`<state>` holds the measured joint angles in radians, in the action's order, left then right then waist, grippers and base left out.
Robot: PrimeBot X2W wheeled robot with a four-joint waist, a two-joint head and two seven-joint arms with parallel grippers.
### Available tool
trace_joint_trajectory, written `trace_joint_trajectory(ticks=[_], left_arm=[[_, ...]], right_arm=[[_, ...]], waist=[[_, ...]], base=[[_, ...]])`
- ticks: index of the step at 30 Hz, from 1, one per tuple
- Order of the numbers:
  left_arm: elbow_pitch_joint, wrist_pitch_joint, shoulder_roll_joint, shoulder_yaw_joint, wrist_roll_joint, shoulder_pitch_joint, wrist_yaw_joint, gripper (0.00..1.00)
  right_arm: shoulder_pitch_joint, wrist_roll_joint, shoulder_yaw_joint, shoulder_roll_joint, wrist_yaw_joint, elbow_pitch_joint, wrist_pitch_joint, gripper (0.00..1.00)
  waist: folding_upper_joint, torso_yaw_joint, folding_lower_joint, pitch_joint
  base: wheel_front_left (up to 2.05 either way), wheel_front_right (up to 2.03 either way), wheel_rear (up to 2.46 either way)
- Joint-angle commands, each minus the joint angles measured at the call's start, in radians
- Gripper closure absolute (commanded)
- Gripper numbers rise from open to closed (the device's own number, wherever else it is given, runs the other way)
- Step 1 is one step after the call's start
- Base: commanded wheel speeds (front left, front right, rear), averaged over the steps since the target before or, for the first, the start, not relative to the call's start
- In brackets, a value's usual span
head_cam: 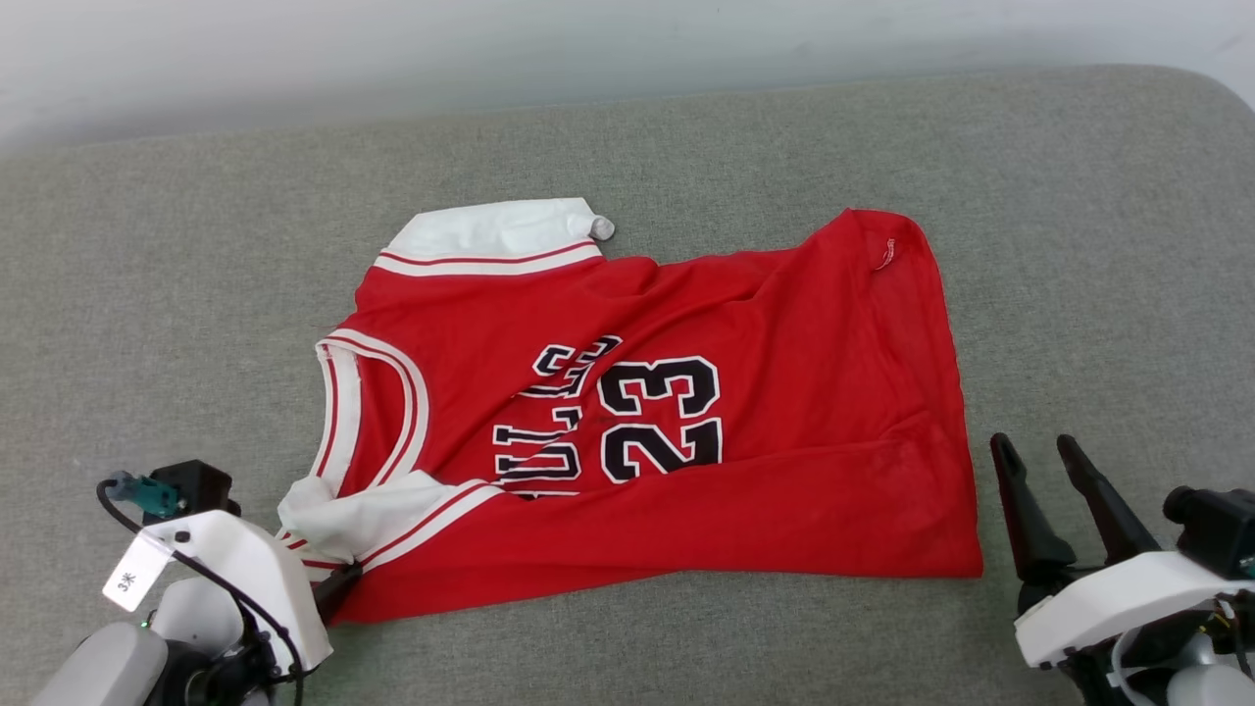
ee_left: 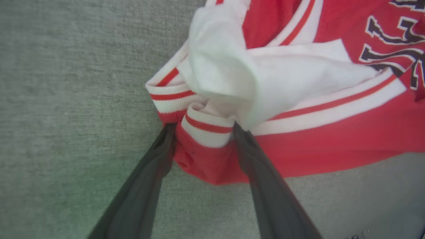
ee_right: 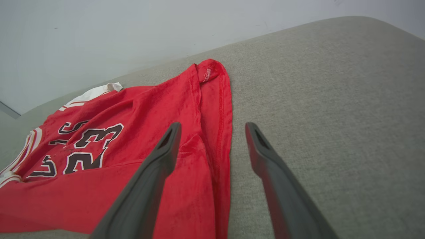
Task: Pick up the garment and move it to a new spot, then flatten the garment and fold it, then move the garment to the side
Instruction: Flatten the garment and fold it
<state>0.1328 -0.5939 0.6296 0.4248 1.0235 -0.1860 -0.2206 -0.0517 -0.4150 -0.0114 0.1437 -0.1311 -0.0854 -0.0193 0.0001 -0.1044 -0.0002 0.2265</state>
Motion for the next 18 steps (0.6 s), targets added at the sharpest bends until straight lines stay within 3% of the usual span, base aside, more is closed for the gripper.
trace_joint_trajectory(ticks=[1, 7, 18], left_arm=[[0.029, -0.017, -0.06, 0.045, 0.019, 0.026, 0.015, 1.0], [0.04, 0.017, -0.062, 0.031, 0.018, 0.021, 0.034, 1.0], [-0.137, 0.115, 0.004, -0.02, -0.054, 0.023, -0.011, 1.0]], right_arm=[[-0.013, -0.015, -0.005, 0.004, 0.001, 0.003, 0.002, 0.0], [-0.011, -0.064, -0.047, 0.047, 0.001, 0.011, 0.132, 0.0], [-0.038, -0.128, 0.002, 0.138, 0.001, 0.031, 0.6, 0.0]], waist=[[-0.0001, 0.0, 0.0002, 0.002], [-0.0001, 0.0, 0.0002, -0.005], [-0.0001, 0.037, 0.0002, -0.019]], base=[[0.0, 0.0, 0.0], [0.0, 0.0, 0.0], [0.0, 0.0, 0.0]])
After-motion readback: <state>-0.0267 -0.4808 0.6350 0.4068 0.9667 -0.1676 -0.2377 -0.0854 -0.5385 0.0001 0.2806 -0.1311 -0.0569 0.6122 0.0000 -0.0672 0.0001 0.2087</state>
